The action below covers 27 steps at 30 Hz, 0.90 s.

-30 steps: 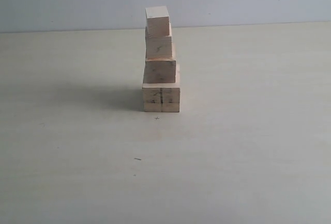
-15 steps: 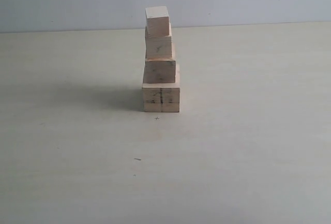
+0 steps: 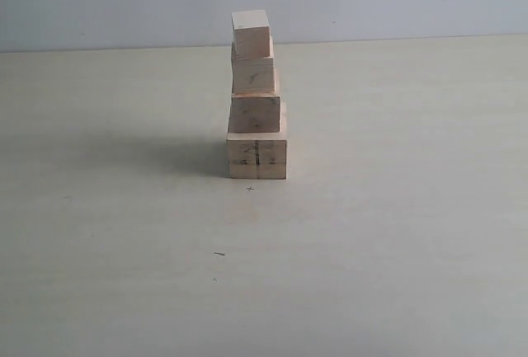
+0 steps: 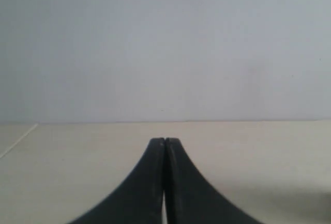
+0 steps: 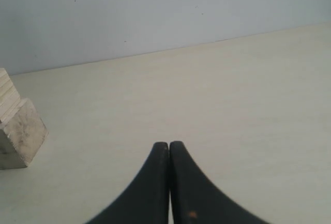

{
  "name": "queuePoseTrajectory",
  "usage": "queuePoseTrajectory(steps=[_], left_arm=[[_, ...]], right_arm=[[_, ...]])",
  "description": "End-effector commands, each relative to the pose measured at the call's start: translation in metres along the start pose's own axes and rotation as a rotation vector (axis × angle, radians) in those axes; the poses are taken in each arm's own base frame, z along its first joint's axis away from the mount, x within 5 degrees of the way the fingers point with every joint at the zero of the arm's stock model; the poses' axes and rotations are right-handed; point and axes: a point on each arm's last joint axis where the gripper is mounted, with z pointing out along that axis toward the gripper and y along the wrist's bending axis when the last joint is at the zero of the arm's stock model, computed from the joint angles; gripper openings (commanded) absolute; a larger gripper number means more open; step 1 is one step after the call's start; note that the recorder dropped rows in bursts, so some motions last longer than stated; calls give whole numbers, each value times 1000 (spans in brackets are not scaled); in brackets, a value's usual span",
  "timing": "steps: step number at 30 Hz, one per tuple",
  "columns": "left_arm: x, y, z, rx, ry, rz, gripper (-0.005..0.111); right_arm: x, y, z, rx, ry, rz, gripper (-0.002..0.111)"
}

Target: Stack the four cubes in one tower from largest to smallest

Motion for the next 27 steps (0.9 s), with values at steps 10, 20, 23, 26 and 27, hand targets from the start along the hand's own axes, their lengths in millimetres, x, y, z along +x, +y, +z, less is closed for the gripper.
queuePoseTrajectory(steps=[10,20,23,26,27], left_arm=[[30,6,-5,-114,314,-284,0],[30,5,-5,-90,316,-281,0],[30,5,-5,-90,316,-281,0],[30,5,-5,-90,316,-281,0],[30,5,-5,-90,316,-281,0]], right_arm=[[1,0,0,3,-10,-5,0],[1,0,0,3,-10,-5,0],[1,0,0,3,-10,-5,0],[1,0,0,3,-10,-5,0],[1,0,0,3,-10,-5,0]])
